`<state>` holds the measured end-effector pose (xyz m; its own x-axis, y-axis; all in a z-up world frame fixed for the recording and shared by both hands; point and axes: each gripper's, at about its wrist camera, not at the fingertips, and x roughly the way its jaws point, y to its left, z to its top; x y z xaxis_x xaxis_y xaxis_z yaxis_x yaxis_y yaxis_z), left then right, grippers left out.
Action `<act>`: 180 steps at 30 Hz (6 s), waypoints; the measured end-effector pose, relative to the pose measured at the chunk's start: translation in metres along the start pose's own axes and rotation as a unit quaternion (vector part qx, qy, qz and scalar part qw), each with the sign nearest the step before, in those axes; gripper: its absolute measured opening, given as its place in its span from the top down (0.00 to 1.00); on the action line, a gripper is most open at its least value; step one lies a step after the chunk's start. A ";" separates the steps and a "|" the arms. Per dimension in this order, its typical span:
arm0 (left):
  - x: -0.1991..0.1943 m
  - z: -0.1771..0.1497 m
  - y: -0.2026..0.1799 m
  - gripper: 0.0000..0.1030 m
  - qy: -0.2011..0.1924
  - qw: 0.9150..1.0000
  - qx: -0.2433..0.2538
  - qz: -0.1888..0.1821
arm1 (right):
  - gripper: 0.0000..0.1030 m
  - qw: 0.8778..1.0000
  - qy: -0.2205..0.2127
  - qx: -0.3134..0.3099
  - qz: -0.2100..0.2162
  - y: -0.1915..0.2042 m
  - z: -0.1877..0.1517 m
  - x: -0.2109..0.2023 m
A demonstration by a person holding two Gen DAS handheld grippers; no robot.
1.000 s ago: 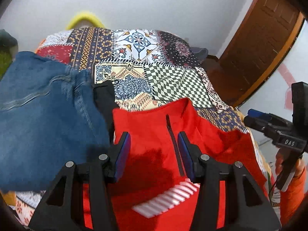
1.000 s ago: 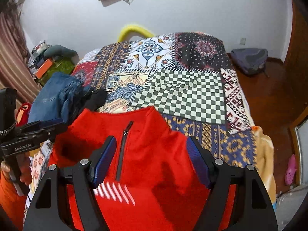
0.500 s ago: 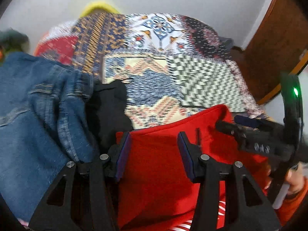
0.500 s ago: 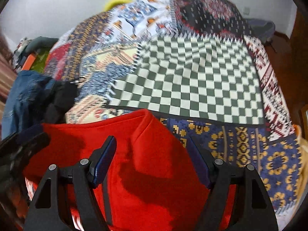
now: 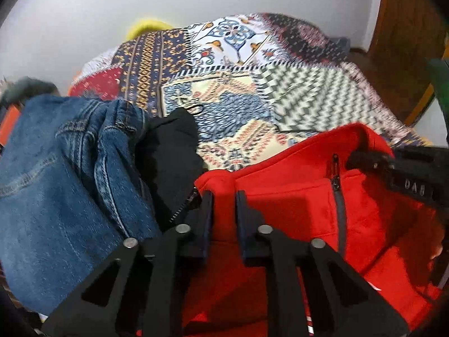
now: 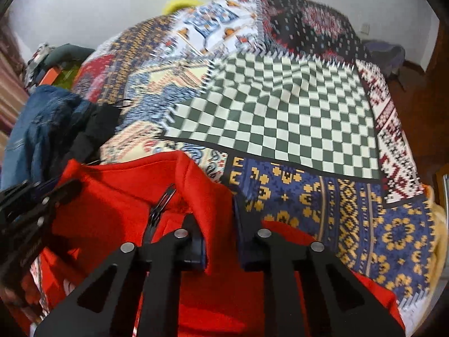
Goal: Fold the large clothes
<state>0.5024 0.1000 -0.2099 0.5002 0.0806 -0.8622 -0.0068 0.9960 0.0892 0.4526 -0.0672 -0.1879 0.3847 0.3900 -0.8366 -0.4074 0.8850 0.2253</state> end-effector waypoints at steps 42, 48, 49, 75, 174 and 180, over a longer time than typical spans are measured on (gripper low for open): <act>-0.133 -0.255 0.022 0.66 0.041 0.987 -0.024 -0.154 | 0.54 0.995 -0.008 -0.102 -0.001 0.087 -0.227 -0.152; -0.168 -0.242 0.041 0.50 -0.011 0.992 -0.033 -0.124 | 0.54 0.995 -0.047 -0.083 0.021 0.086 -0.211 -0.176; -0.174 -0.235 0.046 0.47 -0.026 0.992 -0.041 -0.117 | 0.54 0.995 -0.055 -0.081 0.025 0.087 -0.207 -0.181; -0.104 -0.203 -0.010 0.42 0.008 0.990 0.052 -0.132 | 0.41 0.996 -0.001 -0.065 -0.067 0.036 -0.203 -0.125; -0.078 -0.181 0.178 0.57 -0.020 0.977 -0.212 0.005 | 0.84 0.992 -0.051 0.029 -0.108 -0.028 -0.083 -0.105; -0.129 -0.189 0.163 0.54 -0.046 0.983 -0.176 0.016 | 0.62 0.989 -0.098 -0.006 -0.109 -0.003 -0.103 -0.161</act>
<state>0.2736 0.2592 -0.1783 0.5711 0.1236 -0.8115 -0.3147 0.9460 -0.0774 0.3062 -0.1585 -0.1058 0.6169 0.2330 -0.7518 -0.3059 0.9511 0.0438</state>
